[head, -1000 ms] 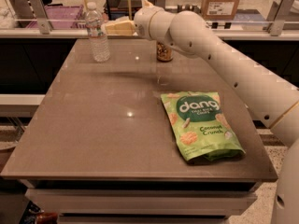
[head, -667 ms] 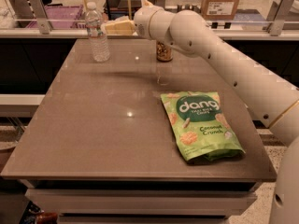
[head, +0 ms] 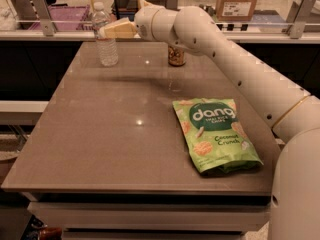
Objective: Pick water bottle
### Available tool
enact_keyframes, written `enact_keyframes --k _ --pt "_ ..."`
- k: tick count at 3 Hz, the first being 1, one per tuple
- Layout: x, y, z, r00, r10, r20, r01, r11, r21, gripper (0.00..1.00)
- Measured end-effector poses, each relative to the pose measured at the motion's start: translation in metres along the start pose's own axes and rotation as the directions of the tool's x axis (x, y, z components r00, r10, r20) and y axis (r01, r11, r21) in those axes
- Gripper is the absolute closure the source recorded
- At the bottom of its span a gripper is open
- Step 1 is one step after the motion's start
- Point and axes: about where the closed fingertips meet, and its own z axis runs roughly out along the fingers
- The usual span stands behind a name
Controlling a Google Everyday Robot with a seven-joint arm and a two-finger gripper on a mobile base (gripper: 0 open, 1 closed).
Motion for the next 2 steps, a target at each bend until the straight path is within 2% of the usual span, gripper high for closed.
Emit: enact_keyframes --k 1,2 --pt "-0.002 0.013 0.019 1.000 0.007 -0.018 -0.009 0.9979 -0.065 0.00" --pt "-0.007 0.031 0.037 0.999 0.027 -0.031 -0.031 0.9913 -0.128 0.00"
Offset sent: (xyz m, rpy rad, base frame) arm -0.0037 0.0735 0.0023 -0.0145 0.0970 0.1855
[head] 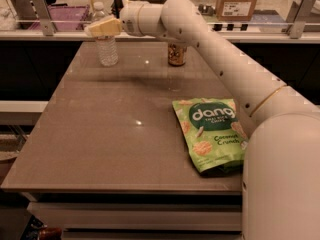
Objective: Pick water bottle
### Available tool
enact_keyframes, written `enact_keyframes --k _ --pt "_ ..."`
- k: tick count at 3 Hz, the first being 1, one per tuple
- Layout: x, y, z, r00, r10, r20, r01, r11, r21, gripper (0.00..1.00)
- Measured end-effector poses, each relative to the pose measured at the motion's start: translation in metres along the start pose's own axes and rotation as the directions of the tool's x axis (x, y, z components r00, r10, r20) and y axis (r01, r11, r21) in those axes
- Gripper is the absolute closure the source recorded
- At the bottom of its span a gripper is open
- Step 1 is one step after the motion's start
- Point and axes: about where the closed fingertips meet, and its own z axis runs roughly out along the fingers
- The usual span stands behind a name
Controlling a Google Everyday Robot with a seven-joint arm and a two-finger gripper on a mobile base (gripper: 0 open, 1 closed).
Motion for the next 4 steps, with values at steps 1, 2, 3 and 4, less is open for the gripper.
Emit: enact_keyframes --k 1,2,3,4 --pt "0.0006 0.0135 0.0189 1.000 0.020 -0.005 -0.021 0.9990 -0.039 0.17" --pt "0.0007 0.0159 0.0213 1.000 0.021 -0.005 -0.021 0.9988 -0.044 0.41" --pt "0.0011 0.0186 0.0239 1.000 0.021 -0.006 -0.022 0.9986 -0.049 0.65" --pt "0.0014 0.0208 0.0260 1.000 0.022 -0.006 -0.022 0.9984 -0.053 0.88"
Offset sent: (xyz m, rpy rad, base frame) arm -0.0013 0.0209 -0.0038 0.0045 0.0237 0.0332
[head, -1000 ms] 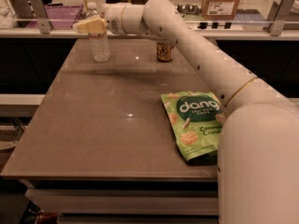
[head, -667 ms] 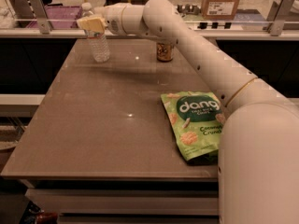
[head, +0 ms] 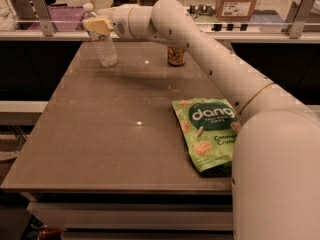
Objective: Pick water bottle
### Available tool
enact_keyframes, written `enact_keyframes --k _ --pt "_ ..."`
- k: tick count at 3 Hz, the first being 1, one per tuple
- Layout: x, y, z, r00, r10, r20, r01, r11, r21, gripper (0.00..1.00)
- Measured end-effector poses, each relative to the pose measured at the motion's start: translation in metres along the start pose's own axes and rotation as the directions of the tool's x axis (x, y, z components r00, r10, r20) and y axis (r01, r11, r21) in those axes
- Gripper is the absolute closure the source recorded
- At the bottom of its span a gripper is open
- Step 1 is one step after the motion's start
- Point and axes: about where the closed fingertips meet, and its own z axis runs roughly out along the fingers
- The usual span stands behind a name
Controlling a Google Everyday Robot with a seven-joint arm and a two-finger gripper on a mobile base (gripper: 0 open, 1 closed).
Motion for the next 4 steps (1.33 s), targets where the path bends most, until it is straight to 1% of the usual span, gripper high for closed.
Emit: enact_keyframes --k 1,2,3,4 --pt "0.000 0.002 0.002 1.000 0.001 0.000 -0.001 1.0000 -0.004 1.00" --pt "-0.004 0.002 0.000 1.000 -0.004 0.008 0.004 1.0000 -0.007 1.00" --pt "-0.019 -0.001 -0.015 0.999 -0.027 0.041 0.026 0.9996 0.009 1.00" --pt "-0.047 -0.010 -0.039 0.992 -0.078 0.097 0.075 0.9964 0.040 1.00"
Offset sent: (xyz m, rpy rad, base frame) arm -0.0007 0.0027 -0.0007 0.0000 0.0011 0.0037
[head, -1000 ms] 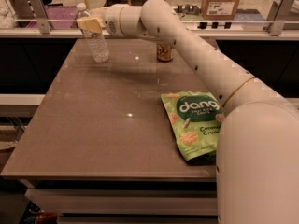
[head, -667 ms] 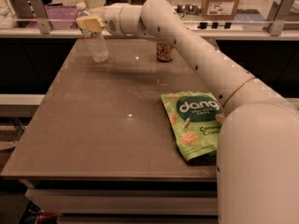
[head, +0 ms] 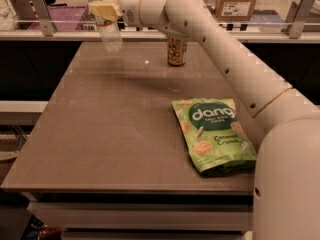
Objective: Pick water bottle
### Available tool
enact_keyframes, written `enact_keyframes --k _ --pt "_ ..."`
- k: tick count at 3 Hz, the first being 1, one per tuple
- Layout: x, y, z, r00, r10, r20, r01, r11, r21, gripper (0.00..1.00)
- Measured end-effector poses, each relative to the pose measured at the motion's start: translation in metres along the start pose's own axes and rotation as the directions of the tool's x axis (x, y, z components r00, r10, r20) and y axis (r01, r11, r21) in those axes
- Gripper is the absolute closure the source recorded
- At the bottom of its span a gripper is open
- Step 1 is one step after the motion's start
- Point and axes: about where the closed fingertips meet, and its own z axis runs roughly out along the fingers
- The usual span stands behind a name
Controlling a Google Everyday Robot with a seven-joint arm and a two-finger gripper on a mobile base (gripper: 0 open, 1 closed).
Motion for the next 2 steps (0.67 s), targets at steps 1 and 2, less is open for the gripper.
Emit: enact_keyframes --k 1,2 --pt "-0.019 -0.007 -0.010 0.999 -0.030 0.024 0.029 0.9995 0.014 1.00" --pt "-0.076 -0.010 -0.012 0.995 -0.104 -0.006 0.104 0.9940 0.036 1.00"
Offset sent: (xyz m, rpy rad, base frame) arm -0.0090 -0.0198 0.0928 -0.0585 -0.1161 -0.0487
